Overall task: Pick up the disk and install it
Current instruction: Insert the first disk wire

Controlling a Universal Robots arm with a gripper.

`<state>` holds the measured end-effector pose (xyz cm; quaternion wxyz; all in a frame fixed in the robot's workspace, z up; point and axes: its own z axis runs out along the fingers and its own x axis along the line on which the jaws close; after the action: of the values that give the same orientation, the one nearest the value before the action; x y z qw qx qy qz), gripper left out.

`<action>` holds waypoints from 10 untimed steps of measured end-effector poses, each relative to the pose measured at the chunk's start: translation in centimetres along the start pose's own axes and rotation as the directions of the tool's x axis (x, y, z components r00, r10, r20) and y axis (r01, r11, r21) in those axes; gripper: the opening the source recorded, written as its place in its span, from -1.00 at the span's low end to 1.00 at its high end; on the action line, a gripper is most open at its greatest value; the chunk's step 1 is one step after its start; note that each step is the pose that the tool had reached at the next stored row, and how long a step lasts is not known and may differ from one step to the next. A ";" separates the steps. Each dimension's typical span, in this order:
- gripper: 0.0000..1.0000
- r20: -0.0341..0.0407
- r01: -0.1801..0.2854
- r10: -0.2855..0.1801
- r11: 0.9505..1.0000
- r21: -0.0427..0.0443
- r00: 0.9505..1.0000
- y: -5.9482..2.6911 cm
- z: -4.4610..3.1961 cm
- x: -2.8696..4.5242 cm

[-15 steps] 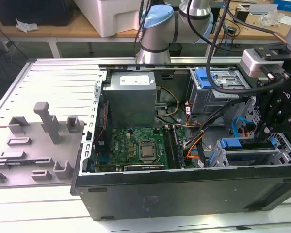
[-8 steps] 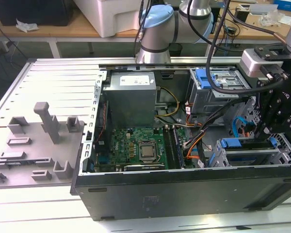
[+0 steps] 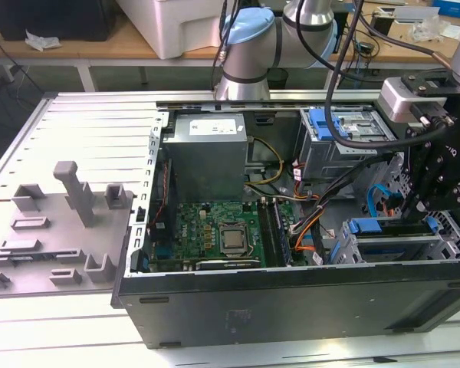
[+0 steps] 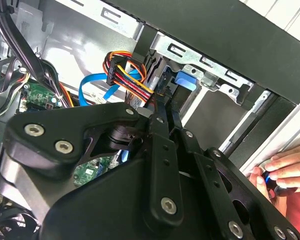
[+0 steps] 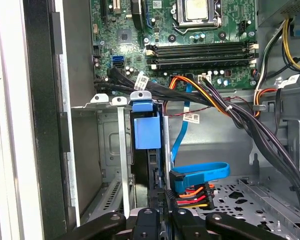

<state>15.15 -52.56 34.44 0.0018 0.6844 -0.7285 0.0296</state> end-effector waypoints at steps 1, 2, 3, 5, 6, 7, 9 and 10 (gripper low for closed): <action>-0.67 0.000 0.000 0.000 1.000 0.000 1.000 0.00 0.00 0.00; -0.67 0.000 0.000 0.000 1.000 0.000 1.000 0.00 0.00 0.00; -0.67 0.000 0.000 0.000 1.000 0.000 1.000 0.00 0.00 0.00; -0.67 0.000 0.002 -0.002 1.000 0.000 1.000 0.00 0.00 0.00; -0.67 0.000 0.003 -0.003 1.000 0.000 1.000 0.00 0.00 0.00; -0.67 0.000 0.004 -0.004 1.000 0.000 1.000 0.00 0.00 0.00; -0.67 0.000 0.008 -0.008 1.000 0.000 1.000 0.00 0.01 0.00; -0.67 0.001 0.012 -0.012 1.000 0.000 1.000 0.00 0.00 0.00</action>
<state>15.14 -52.56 34.43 0.0017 0.6887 -0.7245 0.0296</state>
